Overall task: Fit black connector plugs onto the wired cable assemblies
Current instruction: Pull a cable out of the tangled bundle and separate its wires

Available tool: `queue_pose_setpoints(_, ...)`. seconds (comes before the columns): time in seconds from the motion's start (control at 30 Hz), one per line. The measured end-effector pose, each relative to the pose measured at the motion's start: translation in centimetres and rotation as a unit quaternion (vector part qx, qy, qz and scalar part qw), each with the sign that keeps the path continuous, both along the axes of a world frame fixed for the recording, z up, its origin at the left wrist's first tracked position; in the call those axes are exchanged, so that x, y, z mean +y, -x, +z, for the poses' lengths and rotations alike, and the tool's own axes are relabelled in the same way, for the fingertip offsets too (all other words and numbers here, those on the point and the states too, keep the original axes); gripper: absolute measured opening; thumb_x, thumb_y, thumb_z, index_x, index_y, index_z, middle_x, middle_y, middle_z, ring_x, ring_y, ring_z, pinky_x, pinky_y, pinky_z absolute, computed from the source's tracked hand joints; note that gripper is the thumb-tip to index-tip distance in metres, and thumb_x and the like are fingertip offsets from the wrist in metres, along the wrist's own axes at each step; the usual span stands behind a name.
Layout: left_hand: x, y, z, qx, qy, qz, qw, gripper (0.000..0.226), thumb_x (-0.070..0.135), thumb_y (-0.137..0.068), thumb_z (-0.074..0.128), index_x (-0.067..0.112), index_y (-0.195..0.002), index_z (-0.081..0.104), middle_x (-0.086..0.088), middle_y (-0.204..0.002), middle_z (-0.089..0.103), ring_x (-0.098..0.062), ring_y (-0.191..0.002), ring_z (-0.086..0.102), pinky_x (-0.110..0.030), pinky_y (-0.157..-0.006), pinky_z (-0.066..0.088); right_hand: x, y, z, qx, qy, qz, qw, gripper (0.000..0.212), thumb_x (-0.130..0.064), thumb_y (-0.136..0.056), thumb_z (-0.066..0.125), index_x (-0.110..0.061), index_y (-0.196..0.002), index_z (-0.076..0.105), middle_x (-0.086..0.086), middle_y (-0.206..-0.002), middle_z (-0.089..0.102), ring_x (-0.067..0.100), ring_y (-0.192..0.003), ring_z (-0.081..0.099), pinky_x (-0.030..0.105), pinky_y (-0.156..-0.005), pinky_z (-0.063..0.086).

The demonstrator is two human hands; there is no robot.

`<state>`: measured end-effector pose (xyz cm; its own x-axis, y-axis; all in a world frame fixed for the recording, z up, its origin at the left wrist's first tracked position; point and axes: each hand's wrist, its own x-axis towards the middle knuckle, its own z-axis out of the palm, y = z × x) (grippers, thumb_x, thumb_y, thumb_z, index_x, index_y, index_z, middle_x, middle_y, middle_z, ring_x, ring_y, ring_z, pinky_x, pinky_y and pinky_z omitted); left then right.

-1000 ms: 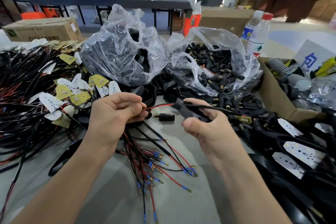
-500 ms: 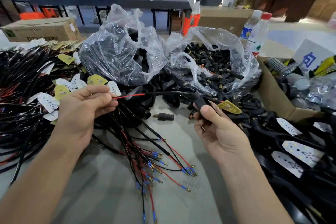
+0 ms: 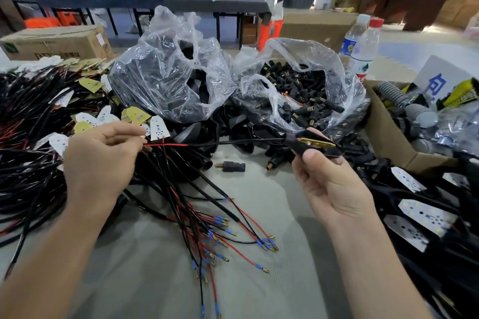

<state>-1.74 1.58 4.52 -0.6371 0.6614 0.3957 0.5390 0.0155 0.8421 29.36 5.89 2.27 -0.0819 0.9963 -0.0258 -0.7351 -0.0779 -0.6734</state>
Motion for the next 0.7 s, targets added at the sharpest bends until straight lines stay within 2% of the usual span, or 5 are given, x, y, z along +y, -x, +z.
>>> queue_pose_setpoints(0.1,-1.1,-2.1,0.7,0.325,-0.003,0.070,0.943,0.022,0.025,-0.080,0.059,0.031,-0.088,0.078,0.009,-0.103,0.077,-0.023,-0.103,0.067,-0.034,-0.082,0.051,-0.1,0.1,0.1,-0.059,-0.087,0.044,0.994,0.047,0.013,-0.066,0.069,-0.019,-0.100,0.080,0.003,-0.091,0.077,0.015,-0.082,0.073,0.026,-0.073,0.060)
queue_pose_setpoints(0.2,-1.3,-5.3,0.9,0.390,-0.030,-0.046,0.919,0.024,0.029,-0.085,0.062,0.026,-0.102,0.080,0.007,-0.121,0.073,-0.016,-0.123,0.058,-0.023,-0.099,0.040,-0.2,0.2,0.1,-0.109,-0.122,0.071,0.984,0.052,0.012,-0.063,0.068,-0.017,-0.105,0.078,0.008,-0.096,0.075,0.021,-0.087,0.070,0.027,-0.075,0.059)
queue_pose_setpoints(0.33,-1.5,-9.9,-0.1,0.167,0.065,-0.287,0.941,0.030,0.044,-0.091,0.062,0.033,-0.115,0.076,0.026,-0.110,0.070,0.018,-0.103,0.053,0.005,-0.090,0.029,-0.7,0.6,0.0,-0.167,-0.151,0.107,0.968,0.061,0.015,-0.058,0.073,-0.014,-0.111,0.074,0.016,-0.103,0.071,0.027,-0.090,0.063,0.034,-0.084,0.052)
queue_pose_setpoints(0.47,-1.2,-11.2,-2.0,0.026,0.075,-0.325,0.942,0.020,0.026,-0.095,0.070,0.025,-0.077,0.079,0.018,-0.052,0.061,0.005,-0.046,0.044,-0.009,-0.052,0.034,-0.8,0.5,-0.1,-0.193,-0.167,0.139,0.957,0.062,0.014,-0.058,0.075,-0.015,-0.113,0.074,0.020,-0.104,0.068,0.027,-0.090,0.057,0.028,-0.079,0.050)
queue_pose_setpoints(0.7,-0.9,-10.8,-2.4,-0.022,0.064,-0.302,0.951,0.017,0.020,-0.089,0.077,0.029,-0.076,0.079,0.012,-0.066,0.073,0.001,-0.059,0.064,-0.008,-0.061,0.045,-0.7,1.0,-0.3,-0.137,-0.106,0.142,0.975,0.052,0.009,-0.066,0.071,-0.013,-0.113,0.073,0.007,-0.096,0.072,0.018,-0.086,0.065,0.028,-0.079,0.055)
